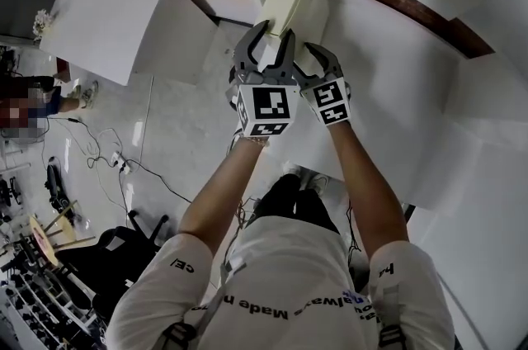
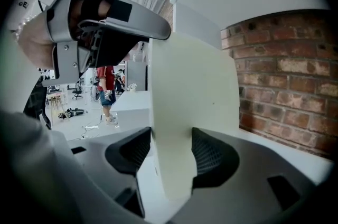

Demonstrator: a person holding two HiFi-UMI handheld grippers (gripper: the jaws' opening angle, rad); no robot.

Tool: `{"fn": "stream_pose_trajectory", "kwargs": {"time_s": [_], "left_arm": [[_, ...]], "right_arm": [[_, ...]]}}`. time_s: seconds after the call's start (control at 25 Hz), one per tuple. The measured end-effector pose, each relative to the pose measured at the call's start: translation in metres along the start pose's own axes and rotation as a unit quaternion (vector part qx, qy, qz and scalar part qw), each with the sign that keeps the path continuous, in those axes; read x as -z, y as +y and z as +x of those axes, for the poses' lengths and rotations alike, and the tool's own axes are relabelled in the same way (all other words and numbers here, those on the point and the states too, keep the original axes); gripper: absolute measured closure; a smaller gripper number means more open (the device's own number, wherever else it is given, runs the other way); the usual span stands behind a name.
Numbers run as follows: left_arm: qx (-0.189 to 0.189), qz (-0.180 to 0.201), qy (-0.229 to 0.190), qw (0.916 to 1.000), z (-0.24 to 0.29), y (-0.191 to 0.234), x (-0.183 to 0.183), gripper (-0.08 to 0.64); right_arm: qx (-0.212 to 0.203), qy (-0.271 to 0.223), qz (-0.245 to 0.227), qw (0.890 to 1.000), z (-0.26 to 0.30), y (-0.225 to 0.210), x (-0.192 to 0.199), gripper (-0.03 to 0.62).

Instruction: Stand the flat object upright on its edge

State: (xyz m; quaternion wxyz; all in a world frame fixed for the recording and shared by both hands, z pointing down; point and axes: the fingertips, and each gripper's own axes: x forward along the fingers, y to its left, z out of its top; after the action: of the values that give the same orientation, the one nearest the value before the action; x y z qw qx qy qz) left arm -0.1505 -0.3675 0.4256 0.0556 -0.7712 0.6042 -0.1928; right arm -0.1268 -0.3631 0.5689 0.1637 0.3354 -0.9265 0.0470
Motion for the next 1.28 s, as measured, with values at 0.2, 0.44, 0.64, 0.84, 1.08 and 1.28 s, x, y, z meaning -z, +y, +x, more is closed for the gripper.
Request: {"fn": "stream_pose_trajectory", "kwargs": {"time_s": [0.2,0.44,0.64,0.84,1.08,1.28], "left_arm": [[0.003,0.018,-0.006,0.9998,0.018,-0.003,0.001,0.390],[0.002,0.028,-0.006,0.9996,0.038,0.003,-0.007,0.390],[-0.008,0.037,-0.001,0.9993,0.047,0.008,-0.005,0.390],[-0.013,0.043,0.005,0.9990,0.054,0.009,-0.006,0.390],[-0.008,0.038,0.004,0.9992,0.053,0.012,-0.009,0.390],[-0.001,0.027,-0.003,0.9996,0.036,0.009,-0.011,0.390]], "right_arm": [[-0.004,-0.010,0.009,1.000,0.016,-0.013,0.006,0.348],[-0.013,-0.008,0.017,1.000,0.038,-0.025,-0.005,0.350],[-0.022,-0.007,0.012,1.000,0.052,-0.030,-0.007,0.350],[-0.028,-0.002,0.008,1.000,0.060,-0.037,-0.010,0.350],[-0.021,0.006,0.004,1.000,0.060,-0.037,-0.015,0.350],[-0.009,0.000,0.005,1.000,0.038,-0.037,-0.021,0.350]]}}
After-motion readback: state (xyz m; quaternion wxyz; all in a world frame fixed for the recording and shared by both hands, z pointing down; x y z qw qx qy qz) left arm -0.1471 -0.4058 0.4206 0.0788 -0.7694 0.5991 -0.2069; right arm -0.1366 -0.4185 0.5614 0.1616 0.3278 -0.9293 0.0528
